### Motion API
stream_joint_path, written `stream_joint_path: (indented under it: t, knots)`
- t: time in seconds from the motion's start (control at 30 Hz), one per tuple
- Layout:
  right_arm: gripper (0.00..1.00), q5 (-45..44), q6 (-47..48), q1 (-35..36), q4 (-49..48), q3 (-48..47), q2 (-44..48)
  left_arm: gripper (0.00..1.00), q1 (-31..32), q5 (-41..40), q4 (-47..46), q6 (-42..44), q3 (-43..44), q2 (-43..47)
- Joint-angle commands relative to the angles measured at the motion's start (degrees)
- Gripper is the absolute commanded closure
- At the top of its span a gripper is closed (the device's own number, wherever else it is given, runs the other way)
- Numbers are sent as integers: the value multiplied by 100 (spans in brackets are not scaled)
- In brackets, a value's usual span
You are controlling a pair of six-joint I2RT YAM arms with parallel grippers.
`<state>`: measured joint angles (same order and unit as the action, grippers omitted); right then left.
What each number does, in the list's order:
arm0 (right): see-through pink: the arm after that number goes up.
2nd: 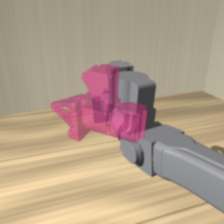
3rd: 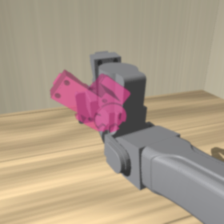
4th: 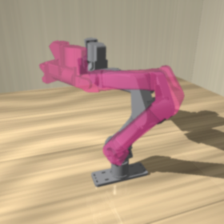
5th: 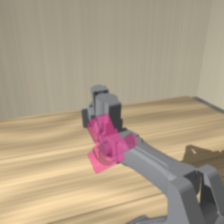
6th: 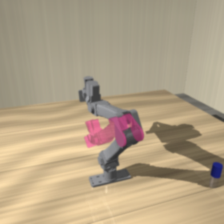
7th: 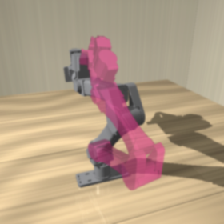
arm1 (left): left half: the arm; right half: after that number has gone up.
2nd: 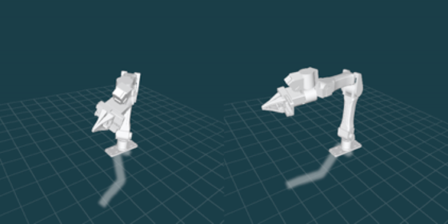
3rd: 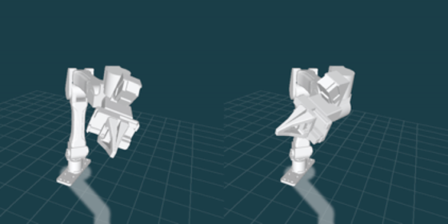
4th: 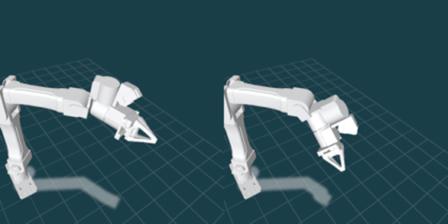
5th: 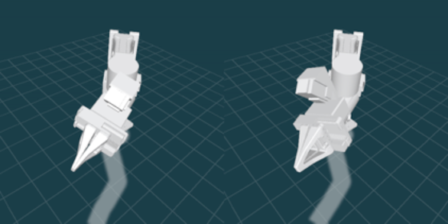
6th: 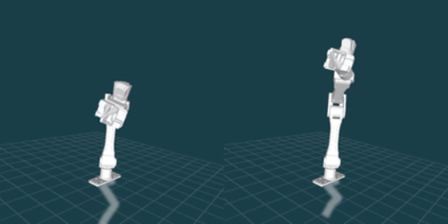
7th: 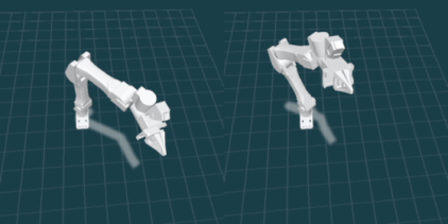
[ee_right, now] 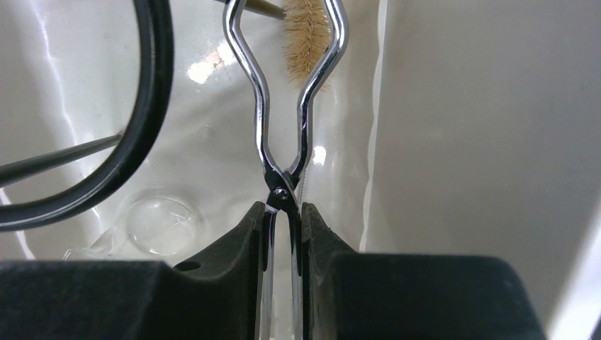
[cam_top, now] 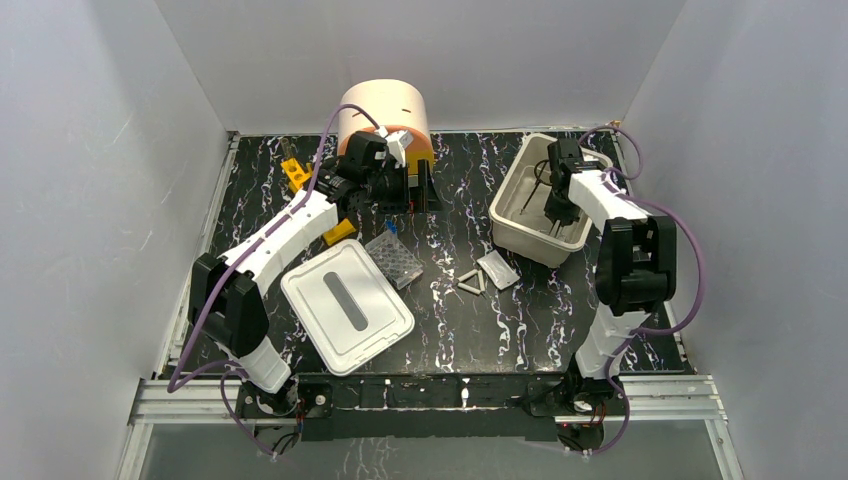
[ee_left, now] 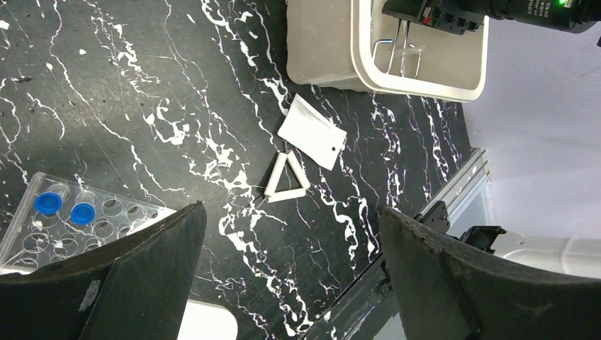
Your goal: Organize the chemistry lab equipment
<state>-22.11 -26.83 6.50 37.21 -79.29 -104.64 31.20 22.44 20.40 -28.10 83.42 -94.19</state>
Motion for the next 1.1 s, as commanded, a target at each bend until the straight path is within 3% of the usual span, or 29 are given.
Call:
stream_joint_path:
  t: [0.0, 0.33, 0.5, 0.8, 0.9, 1.07]
  knots:
    - [82, -51, -32, -4, -64, -249, 34, 8, -35, -59, 151, 119, 228, 232]
    - [55, 2, 55, 0, 113, -597, 412, 8, -35, -132, 237, 173, 345, 226]
    - [50, 117, 101, 0, 316, -863, 654, 8, -43, -260, 323, 224, 431, 234]
    - [43, 1499, 784, 87, 299, -1222, 1623, 7, -123, -923, 555, 276, 580, 268]
    - [43, 1737, 924, 446, 399, -1180, 1867, 7, -241, -1200, 613, 150, 612, 305]
    - [42, 1316, 1147, 1818, 293, -800, 2260, 7, -520, -1805, 673, -132, 598, 499]
